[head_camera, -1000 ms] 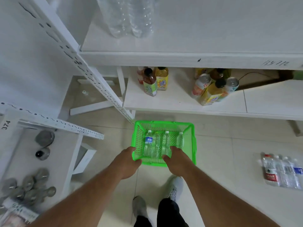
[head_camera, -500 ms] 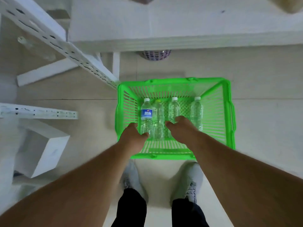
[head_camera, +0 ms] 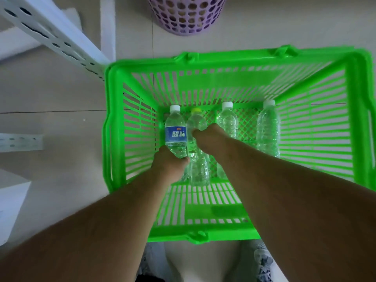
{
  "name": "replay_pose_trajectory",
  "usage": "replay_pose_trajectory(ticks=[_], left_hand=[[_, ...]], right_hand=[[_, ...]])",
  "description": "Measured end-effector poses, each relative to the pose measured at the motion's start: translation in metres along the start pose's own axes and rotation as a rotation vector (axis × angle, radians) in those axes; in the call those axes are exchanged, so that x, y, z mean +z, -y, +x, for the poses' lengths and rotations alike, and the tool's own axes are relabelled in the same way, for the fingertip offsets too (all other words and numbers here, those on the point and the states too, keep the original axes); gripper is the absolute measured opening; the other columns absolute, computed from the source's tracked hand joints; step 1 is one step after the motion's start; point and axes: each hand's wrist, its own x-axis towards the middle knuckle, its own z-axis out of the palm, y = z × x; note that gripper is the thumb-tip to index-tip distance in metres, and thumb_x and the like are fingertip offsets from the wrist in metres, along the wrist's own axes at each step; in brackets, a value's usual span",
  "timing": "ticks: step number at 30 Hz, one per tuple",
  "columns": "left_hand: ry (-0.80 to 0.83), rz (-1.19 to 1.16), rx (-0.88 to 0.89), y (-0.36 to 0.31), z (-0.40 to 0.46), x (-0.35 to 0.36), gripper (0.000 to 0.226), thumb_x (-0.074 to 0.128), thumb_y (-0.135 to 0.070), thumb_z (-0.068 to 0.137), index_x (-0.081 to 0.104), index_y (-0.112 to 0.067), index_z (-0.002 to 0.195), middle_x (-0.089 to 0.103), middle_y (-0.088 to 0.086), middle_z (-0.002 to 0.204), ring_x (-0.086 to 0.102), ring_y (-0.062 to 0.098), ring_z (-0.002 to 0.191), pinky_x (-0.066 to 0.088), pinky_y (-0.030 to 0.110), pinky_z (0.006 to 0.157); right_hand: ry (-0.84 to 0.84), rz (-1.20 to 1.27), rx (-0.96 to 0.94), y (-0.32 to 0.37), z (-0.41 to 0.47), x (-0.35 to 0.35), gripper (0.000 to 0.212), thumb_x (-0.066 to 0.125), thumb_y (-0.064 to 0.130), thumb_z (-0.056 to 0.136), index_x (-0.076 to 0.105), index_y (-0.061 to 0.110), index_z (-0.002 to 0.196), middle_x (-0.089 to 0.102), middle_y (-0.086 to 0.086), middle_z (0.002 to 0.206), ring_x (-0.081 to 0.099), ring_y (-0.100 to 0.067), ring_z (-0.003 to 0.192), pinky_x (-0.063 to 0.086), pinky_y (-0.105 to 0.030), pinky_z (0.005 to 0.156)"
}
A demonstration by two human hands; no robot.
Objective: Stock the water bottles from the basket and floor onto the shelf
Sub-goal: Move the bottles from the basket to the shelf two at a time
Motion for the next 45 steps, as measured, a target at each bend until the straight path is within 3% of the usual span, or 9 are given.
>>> replay_pose_trajectory(ticks=[9,14,18,21,27,30,35,40,45], left_hand=[[-0.064,-0.073,-0.056,0.008,0.021,0.018,0.043,0.08,-0.028,0.08,0.052,-0.007,0.105,0.065,0.008,0.096,0.056,0.009,0.057,0.035,0.019,0.037],[-0.061,-0.133,-0.055,0.008,0.015,0.015,0.037,0.08,-0.024,0.078,0.056,-0.006,0.1,0.066,0.006,0.092,0.06,0.012,0.062,0.039,0.02,0.042],[-0.039,-0.225,-0.018,0.005,-0.011,0.009,0.018,0.079,-0.019,0.078,0.061,-0.022,0.08,0.068,-0.002,0.076,0.058,0.002,0.054,0.036,0.01,0.032],[-0.042,-0.27,-0.003,-0.004,-0.042,-0.006,0.03,0.081,-0.024,0.077,0.052,-0.026,0.082,0.061,-0.008,0.083,0.056,0.003,0.067,0.04,0.014,0.046],[-0.064,-0.275,0.105,-0.041,-0.153,-0.063,0.056,0.084,-0.029,0.074,0.054,-0.003,0.114,0.061,0.014,0.118,0.059,0.027,0.108,0.04,0.026,0.075],[-0.089,-0.309,0.195,-0.067,-0.224,-0.102,0.041,0.085,-0.022,0.072,0.059,-0.01,0.1,0.068,0.011,0.1,0.065,0.027,0.094,0.05,0.032,0.079],[-0.15,-0.375,0.348,-0.113,-0.358,-0.177,0.035,0.085,-0.017,0.071,0.051,-0.023,0.075,0.059,-0.019,0.06,0.052,-0.014,0.054,0.037,0.004,0.051],[-0.163,-0.486,0.465,-0.139,-0.487,-0.248,0.037,0.086,-0.018,0.069,0.063,-0.023,0.098,0.073,-0.012,0.084,0.065,-0.008,0.071,0.044,0.004,0.06],[-0.13,-0.508,0.614,-0.135,-0.601,-0.3,0.044,0.086,-0.011,0.068,0.064,-0.025,0.103,0.076,-0.012,0.094,0.071,0.003,0.086,0.052,0.018,0.073]], right_hand=[[-0.011,-0.128,-0.053,0.007,0.028,0.016,0.047,0.056,0.046,0.093,0.06,0.003,0.111,0.066,-0.015,0.104,0.066,-0.029,0.097,0.046,-0.027,0.067],[-0.079,0.045,-0.025,-0.004,0.031,0.009,0.053,0.081,0.051,0.073,0.044,0.013,0.072,0.052,0.003,0.061,0.052,-0.003,0.04,0.03,-0.014,0.03],[-0.088,0.074,-0.105,-0.011,0.011,-0.002,0.061,0.08,0.055,0.07,0.054,0.013,0.106,0.056,0.004,0.078,0.053,-0.007,0.06,0.033,-0.017,0.04],[-0.108,0.109,-0.2,-0.01,-0.022,-0.025,0.065,0.079,0.056,0.071,0.054,0.017,0.118,0.057,0.01,0.085,0.054,-0.003,0.067,0.035,-0.019,0.048],[-0.185,0.122,-0.337,0.025,-0.136,-0.107,0.039,0.077,0.058,0.074,0.057,0.026,0.081,0.06,0.012,0.069,0.054,0.003,0.054,0.029,-0.009,0.034],[-0.195,0.168,-0.413,0.051,-0.212,-0.161,0.042,0.076,0.059,0.074,0.069,0.022,0.092,0.066,0.01,0.068,0.054,0.007,0.048,0.033,-0.011,0.041],[-0.271,0.184,-0.543,0.094,-0.362,-0.249,0.042,0.077,0.056,0.075,0.072,0.021,0.096,0.073,0.009,0.077,0.06,0.007,0.06,0.041,-0.012,0.051],[-0.314,0.223,-0.687,0.12,-0.519,-0.316,0.027,0.078,0.046,0.079,0.07,0.022,0.087,0.069,0.023,0.068,0.06,0.013,0.06,0.04,-0.006,0.051],[-0.318,0.337,-0.798,0.128,-0.662,-0.347,0.03,0.08,0.042,0.079,0.072,0.026,0.102,0.077,0.016,0.09,0.071,0.001,0.086,0.053,-0.022,0.076]])
